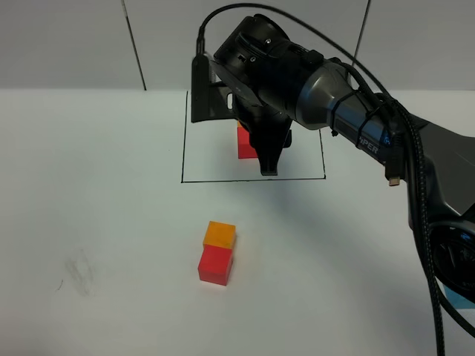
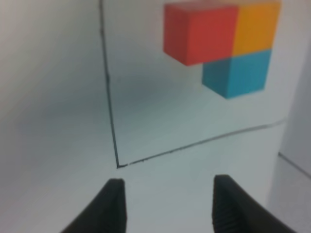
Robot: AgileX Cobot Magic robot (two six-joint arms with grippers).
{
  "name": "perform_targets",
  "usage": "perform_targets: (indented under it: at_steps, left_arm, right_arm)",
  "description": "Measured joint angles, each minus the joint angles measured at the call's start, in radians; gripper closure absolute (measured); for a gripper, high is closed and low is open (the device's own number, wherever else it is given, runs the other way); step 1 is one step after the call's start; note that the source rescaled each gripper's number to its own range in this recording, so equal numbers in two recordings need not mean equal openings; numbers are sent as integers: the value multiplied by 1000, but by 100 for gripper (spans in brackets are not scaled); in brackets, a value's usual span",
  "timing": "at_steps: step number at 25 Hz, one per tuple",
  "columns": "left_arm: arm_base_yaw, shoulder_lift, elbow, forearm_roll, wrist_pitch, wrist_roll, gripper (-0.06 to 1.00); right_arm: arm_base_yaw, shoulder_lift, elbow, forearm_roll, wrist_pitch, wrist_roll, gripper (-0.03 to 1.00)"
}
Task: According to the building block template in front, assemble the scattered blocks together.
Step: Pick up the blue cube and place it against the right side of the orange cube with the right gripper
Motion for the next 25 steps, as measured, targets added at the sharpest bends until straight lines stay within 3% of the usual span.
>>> perform_targets:
  at_steps: [3, 9, 13, 25]
  left_arm:
    - [0, 0, 0, 0, 0, 0, 94]
    - [0, 0, 0, 0, 0, 0, 94]
    - [0, 0, 0, 0, 0, 0, 94]
    - [0, 0, 0, 0, 0, 0, 94]
  right_arm:
    - [-20, -3, 0, -18, 3, 99, 43]
    - [-101, -69, 0, 132, 6, 183, 44]
    - [-149, -138, 20, 161, 6, 266, 44]
    - [-290, -370, 354, 168, 7, 412, 44]
